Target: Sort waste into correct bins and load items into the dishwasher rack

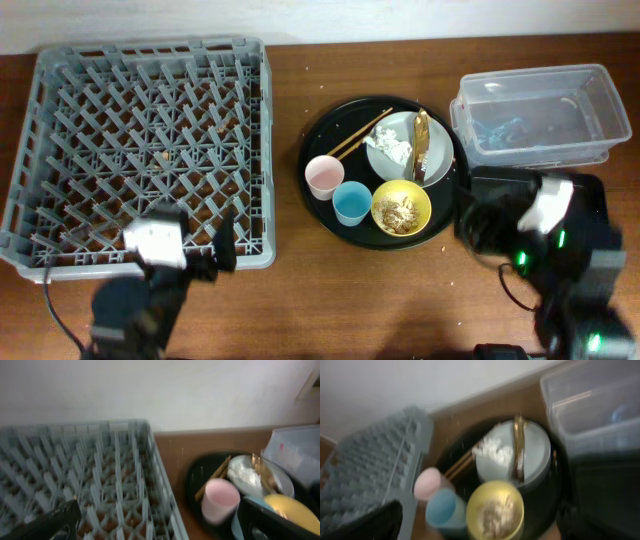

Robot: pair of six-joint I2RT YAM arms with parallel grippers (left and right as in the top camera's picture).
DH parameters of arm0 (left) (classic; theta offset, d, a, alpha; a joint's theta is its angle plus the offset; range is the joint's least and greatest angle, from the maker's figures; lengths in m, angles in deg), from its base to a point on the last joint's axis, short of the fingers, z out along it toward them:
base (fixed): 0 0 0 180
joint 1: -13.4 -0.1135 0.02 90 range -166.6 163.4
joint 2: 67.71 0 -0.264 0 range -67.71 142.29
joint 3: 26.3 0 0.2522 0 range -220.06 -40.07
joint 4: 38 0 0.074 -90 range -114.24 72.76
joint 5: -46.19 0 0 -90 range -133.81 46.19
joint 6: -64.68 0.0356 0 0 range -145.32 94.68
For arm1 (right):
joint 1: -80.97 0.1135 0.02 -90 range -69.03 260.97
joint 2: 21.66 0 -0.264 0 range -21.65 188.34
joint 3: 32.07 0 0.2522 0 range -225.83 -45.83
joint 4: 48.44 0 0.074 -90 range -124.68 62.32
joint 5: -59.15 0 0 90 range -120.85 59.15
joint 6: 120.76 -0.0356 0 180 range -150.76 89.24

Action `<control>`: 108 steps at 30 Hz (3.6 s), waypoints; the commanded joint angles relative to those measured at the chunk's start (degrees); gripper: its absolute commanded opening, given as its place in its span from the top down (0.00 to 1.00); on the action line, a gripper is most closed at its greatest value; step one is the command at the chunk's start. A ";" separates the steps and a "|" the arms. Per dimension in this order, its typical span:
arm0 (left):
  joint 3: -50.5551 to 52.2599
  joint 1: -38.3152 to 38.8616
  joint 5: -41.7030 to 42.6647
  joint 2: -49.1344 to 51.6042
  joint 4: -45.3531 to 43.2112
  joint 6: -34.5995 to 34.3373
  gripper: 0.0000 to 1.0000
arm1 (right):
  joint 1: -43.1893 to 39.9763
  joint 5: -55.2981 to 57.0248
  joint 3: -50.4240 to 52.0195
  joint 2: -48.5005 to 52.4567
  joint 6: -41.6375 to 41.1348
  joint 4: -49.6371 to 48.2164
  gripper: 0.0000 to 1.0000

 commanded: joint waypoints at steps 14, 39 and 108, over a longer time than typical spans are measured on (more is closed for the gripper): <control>-30.93 -0.09 9.40 47.19 24.24 0.70 0.01 | 5.70 5.95 -30.51 74.99 6.67 1.16 0.56; -30.91 -0.09 9.40 47.19 24.26 0.70 0.01 | -4.00 -6.45 -37.59 58.40 5.68 -3.43 0.40; -30.93 -16.04 80.70 47.04 9.84 -14.69 0.06 | 21.35 -55.84 -38.86 48.22 27.30 6.14 0.96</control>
